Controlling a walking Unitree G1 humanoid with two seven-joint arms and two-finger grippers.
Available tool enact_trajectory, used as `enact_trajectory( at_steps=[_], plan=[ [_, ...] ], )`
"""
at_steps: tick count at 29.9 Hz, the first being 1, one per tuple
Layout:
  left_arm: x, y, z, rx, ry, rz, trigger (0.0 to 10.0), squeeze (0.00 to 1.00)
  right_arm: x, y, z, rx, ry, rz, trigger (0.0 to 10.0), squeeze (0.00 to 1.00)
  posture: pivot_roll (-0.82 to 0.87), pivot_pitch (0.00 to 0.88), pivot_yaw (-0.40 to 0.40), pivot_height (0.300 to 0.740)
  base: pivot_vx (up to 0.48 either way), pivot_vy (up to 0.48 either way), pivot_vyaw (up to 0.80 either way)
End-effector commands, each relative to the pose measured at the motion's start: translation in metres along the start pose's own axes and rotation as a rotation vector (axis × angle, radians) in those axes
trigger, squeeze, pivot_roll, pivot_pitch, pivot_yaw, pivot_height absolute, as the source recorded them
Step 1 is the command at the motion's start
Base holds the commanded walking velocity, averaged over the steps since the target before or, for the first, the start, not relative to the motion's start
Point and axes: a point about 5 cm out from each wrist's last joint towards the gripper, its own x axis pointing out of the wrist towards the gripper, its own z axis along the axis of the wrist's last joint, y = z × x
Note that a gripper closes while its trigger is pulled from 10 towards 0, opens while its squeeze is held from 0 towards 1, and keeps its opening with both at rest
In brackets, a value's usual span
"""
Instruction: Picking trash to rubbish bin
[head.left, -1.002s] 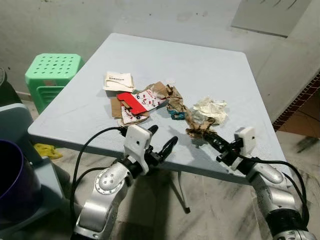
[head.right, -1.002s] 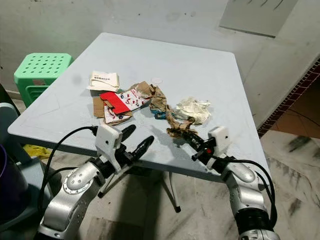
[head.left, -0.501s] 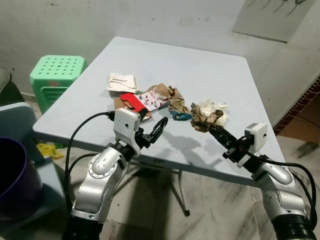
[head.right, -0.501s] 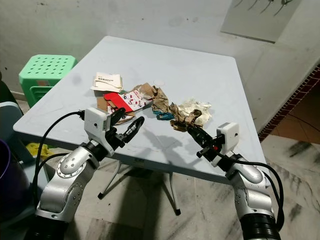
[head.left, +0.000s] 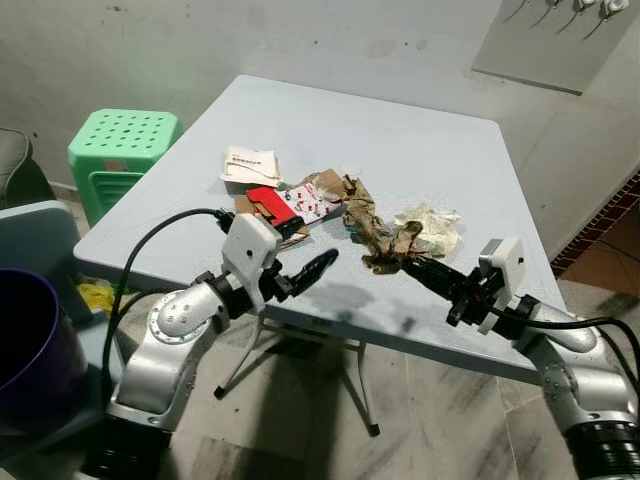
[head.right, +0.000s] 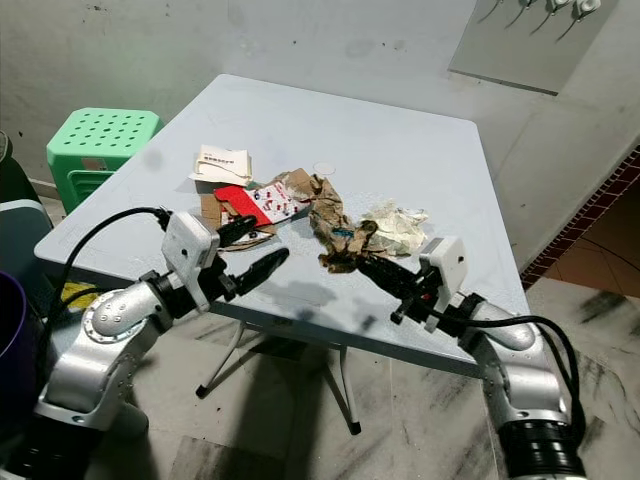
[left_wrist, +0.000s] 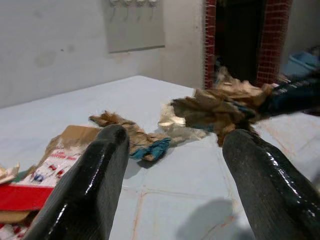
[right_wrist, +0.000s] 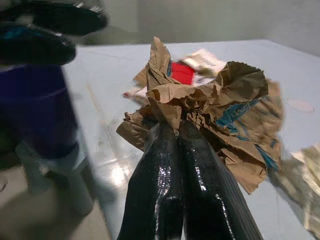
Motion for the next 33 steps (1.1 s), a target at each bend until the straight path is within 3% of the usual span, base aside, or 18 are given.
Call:
enact_trajectory(
  at_steps=[1, 11, 17, 26, 33],
  plan=[
    [0.003, -0.001, 0.011, 0.051, -0.021, -0.062, 10.0, 0.00, 0.001, 0.001, 0.010, -0.042, 0.014, 0.061, 10.0, 0.00, 0.08, 0.063, -0.114, 0.740, 0.000, 0.000, 0.00],
    [0.001, 0.008, 0.024, 0.138, -0.001, -0.202, 10.0, 0.00, -0.002, 0.014, 0.020, -0.077, 0.094, 0.269, 10.0, 0.00, 0.07, 0.073, -0.106, 0.740, 0.000, 0.000, 0.00],
    [0.001, 0.002, 0.030, 0.160, 0.002, -0.304, 10.0, 0.00, -0.004, 0.022, 0.029, -0.074, 0.125, 0.382, 10.0, 0.00, 0.07, 0.075, -0.103, 0.740, 0.000, 0.000, 0.00],
    [0.005, -0.007, 0.038, 0.145, -0.025, -0.380, 10.0, 0.00, 0.000, 0.023, 0.036, -0.078, 0.127, 0.398, 10.0, 0.00, 0.06, 0.073, -0.101, 0.740, 0.000, 0.000, 0.00],
    [0.012, -0.003, 0.054, 0.118, -0.094, -0.337, 10.0, 0.00, 0.000, 0.025, 0.018, -0.080, 0.180, 0.368, 10.0, 0.00, 0.06, 0.066, -0.101, 0.740, 0.000, 0.000, 0.00]
  ],
)
